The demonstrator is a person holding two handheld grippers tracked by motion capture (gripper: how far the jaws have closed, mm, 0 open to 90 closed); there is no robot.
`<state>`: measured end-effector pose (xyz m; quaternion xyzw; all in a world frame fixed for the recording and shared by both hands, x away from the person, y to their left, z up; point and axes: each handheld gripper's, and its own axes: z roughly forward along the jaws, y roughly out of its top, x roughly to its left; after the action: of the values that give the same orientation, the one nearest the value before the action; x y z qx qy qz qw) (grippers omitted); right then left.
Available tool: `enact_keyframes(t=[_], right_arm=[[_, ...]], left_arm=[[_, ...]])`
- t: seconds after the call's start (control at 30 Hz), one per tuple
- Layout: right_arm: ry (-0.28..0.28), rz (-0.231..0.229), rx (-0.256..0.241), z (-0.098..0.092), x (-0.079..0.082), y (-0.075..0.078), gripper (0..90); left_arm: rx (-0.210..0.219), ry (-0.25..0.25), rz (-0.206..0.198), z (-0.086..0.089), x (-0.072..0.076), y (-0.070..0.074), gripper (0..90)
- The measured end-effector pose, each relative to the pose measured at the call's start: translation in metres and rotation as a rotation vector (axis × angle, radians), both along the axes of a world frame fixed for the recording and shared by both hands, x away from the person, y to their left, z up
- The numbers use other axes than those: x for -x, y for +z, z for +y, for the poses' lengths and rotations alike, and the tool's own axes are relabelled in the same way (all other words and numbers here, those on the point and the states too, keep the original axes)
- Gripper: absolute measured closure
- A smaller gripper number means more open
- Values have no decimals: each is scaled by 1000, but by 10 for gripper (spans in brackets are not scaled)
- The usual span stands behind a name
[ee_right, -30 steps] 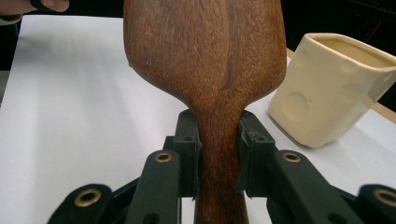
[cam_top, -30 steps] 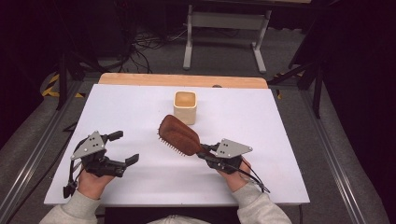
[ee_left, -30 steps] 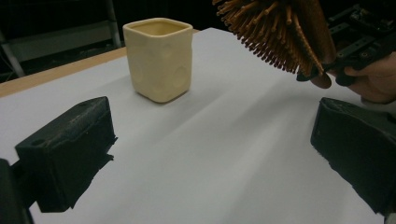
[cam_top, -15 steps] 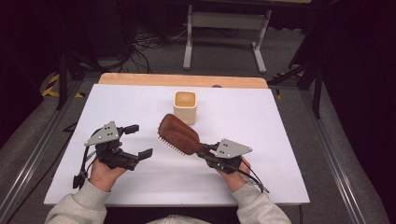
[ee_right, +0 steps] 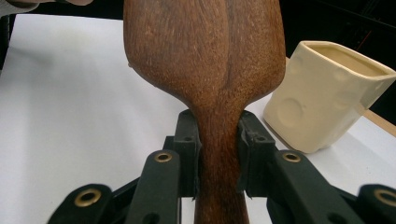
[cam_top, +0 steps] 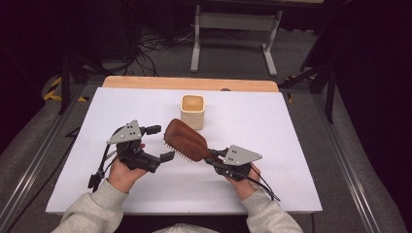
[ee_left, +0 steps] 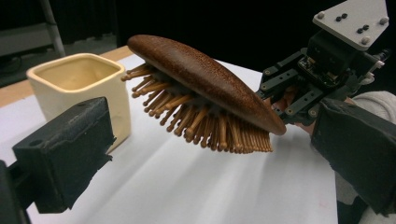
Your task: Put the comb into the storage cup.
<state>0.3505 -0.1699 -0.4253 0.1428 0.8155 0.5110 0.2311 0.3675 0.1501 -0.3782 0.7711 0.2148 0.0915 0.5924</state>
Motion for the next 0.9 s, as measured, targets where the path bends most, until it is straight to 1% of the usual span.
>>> enact_keyframes(t=[0.1, 0.13, 0.17, 0.23, 0.27, 0.33, 0.37, 0.5, 0.57, 0.6, 0.63, 0.67, 0.7, 0.73, 0.8, 0.9], right_arm=[[-4, -3, 2, 0, 0, 0, 720], [-5, -4, 2, 0, 0, 0, 720], [-7, -6, 2, 0, 0, 0, 720], [-6, -6, 1, 0, 0, 0, 720], [-7, -7, 0, 0, 0, 0, 720], [-9, -8, 1, 0, 0, 0, 720], [-9, -9, 1, 0, 0, 0, 721], [-8, -13, 3, 0, 1, 0, 720], [-13, -17, 5, 0, 1, 0, 720], [-13, -15, 3, 0, 1, 0, 720], [-13, -15, 3, 0, 1, 0, 720], [-13, -17, 2, 0, 1, 0, 720], [-16, -19, 6, 0, 1, 0, 720], [-16, -18, 8, 0, 1, 0, 720], [-17, -23, 14, 1, 1, -1, 720], [-20, -38, 29, 2, 2, -1, 720]], left_arm=[[-11, 0, 19, -9, -3, -1, 1], [-11, 0, 19, -9, -3, -1, 1], [-21, 1, 14, -11, -5, -1, 1], [-20, 4, 34, -16, -6, -2, 2], [-32, 3, 27, -17, -7, -2, 2], [-52, 11, 43, -24, -10, -3, 2], [-58, 14, 43, -26, -10, -3, 2], [-56, 16, 51, -33, -12, -3, 5], [-64, 21, 49, -34, -12, -3, 14], [-60, 18, 60, -35, -12, -4, 21], [-65, 19, 56, -35, -13, -4, 21], [-55, 18, 74, -36, -13, -4, 33], [-59, 6, 73, -36, -14, -5, 43], [-57, 11, 80, -37, -14, -5, 54], [-74, 16, 77, -38, -13, -5, 60], [-62, 18, 93, -37, -14, -5, 118]])
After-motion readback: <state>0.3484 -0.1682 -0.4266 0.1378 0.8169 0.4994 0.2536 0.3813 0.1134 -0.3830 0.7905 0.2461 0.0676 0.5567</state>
